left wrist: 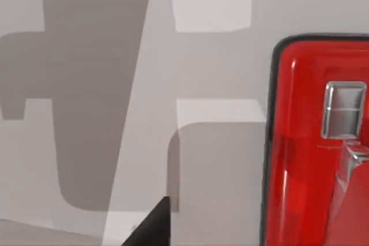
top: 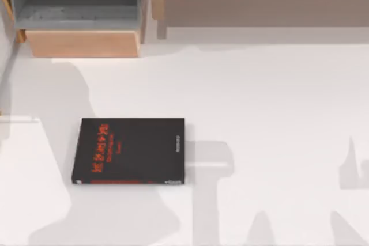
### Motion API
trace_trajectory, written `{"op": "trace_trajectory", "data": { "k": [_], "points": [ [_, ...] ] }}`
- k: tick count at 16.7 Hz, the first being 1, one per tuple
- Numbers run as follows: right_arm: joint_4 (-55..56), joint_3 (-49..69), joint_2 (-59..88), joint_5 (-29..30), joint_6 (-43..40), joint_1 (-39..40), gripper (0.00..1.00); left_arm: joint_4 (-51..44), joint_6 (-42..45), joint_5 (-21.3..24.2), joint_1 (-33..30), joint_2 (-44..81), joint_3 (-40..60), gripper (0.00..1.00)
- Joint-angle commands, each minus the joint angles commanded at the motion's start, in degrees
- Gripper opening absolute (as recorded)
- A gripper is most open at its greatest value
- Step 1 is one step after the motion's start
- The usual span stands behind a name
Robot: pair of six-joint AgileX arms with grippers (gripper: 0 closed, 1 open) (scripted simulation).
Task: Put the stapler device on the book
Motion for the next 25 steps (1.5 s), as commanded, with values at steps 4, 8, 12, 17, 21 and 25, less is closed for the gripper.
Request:
{"op": "trace_trajectory", "data": {
  "k": [4, 8, 12, 17, 21, 25],
  "points": [
    [0.0, 0.0, 0.0, 0.0, 0.0, 0.0, 1.0, 0.0, 0.0, 0.0, 0.0, 0.0, 0.0, 0.32],
    [0.0, 0.0, 0.0, 0.0, 0.0, 0.0, 1.0, 0.0, 0.0, 0.0, 0.0, 0.0, 0.0, 0.02],
    [0.0, 0.0, 0.0, 0.0, 0.0, 0.0, 1.0, 0.0, 0.0, 0.0, 0.0, 0.0, 0.0, 0.0],
    [0.0, 0.0, 0.0, 0.0, 0.0, 0.0, 1.0, 0.0, 0.1, 0.0, 0.2, -0.2, 0.0, 0.0],
    [0.0, 0.0, 0.0, 0.0, 0.0, 0.0, 1.0, -0.5, -1.4, -0.2, 0.5, -2.7, -0.3, 0.0],
    [0.0, 0.0, 0.0, 0.0, 0.0, 0.0, 1.0, -0.3, -5.6, -1.2, -0.1, -9.9, -3.8, 0.0]
  ]
}}
